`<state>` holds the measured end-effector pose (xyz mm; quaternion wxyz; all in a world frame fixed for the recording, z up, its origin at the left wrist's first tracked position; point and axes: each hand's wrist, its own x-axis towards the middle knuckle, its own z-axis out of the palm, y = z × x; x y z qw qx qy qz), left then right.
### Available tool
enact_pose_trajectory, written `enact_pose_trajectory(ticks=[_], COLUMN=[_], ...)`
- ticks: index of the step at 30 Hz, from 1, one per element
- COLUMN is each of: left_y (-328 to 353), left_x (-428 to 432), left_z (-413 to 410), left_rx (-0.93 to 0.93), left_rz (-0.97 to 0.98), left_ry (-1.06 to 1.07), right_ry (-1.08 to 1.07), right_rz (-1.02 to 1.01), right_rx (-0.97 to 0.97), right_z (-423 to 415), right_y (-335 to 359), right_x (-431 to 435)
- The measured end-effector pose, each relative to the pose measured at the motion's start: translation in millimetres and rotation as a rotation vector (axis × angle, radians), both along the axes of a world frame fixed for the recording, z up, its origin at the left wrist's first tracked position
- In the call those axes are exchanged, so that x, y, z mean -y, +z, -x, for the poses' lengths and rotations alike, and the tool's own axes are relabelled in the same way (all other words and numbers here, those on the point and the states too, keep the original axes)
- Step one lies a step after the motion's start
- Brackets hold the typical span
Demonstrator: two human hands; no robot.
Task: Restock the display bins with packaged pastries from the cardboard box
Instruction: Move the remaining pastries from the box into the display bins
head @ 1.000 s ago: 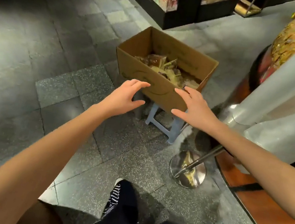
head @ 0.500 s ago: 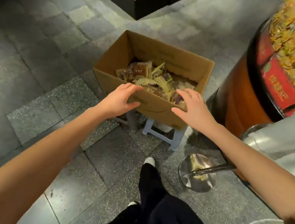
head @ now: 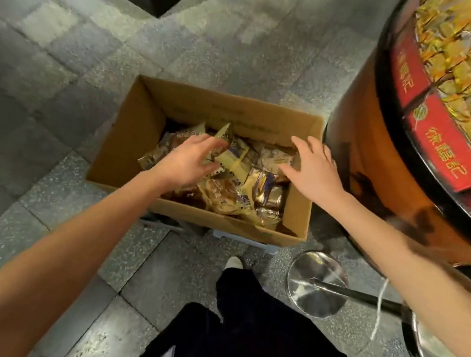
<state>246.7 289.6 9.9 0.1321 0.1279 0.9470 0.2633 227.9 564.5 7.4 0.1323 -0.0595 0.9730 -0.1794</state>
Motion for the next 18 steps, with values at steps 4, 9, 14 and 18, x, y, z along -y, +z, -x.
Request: enact_pose_trajectory(ticks=[4,9,14,18], left_y=[-18,-46,-81,-114], left_x=[-2,-3,-6,-15], left_z=[45,89,135,170], left_rx=[0.047,0.126,0.191,0.225], left_rz=[-0.002,0.001,0.023,0.048], left_ry=[-0.047,-0.098,-0.192,-0.255], right_ry=[-0.056,-0.196,-0.328,-0.247], right_rz=[-0.011,-0.014,0.014,-0.049], right_rx=[0.026,0.064,0.138,0.245], right_z=[36,82,128,157], right_y=[-10,-43,-84,-122], right_x=[-3,-4,-9,-13])
